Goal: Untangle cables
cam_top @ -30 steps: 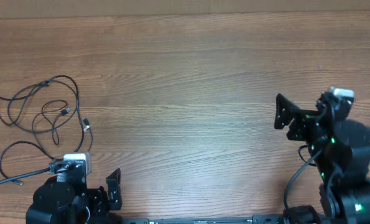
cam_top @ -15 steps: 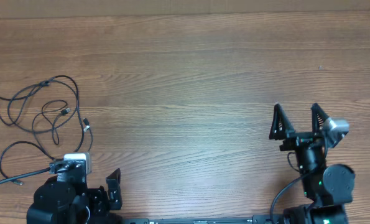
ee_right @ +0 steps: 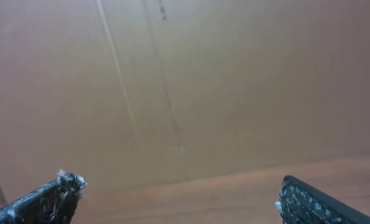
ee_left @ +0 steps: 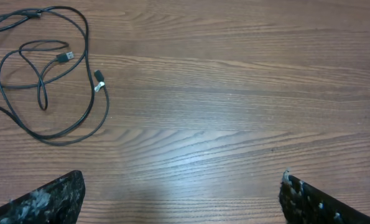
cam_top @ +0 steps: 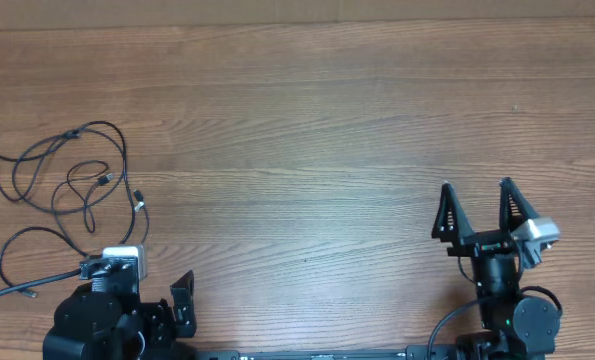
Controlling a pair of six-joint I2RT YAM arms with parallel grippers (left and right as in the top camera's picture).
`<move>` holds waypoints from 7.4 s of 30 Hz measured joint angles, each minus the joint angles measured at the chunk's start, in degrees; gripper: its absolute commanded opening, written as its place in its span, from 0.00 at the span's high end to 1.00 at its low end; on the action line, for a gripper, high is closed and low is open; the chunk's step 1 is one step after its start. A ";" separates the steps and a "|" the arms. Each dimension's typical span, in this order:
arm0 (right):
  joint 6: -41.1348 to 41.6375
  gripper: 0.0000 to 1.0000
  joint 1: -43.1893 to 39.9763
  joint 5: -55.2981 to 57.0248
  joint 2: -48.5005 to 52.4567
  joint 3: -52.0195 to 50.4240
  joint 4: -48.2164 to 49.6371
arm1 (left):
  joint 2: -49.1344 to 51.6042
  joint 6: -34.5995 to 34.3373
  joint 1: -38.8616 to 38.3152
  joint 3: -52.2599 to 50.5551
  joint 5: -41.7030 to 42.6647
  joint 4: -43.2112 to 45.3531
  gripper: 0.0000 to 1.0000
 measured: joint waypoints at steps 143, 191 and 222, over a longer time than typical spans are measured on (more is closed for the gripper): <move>-2.99 0.00 0.02 -1.09 -6.01 -5.70 -16.65 | -27.02 8.94 8.44 -59.89 5.84 82.47 0.01; -3.02 0.00 0.02 -1.09 -6.01 -5.70 -16.65 | -27.10 13.35 8.70 -63.73 11.89 75.87 0.01; -3.02 0.00 0.02 -1.09 -6.01 -5.70 -16.68 | -27.10 13.33 8.70 -63.73 11.89 75.87 0.00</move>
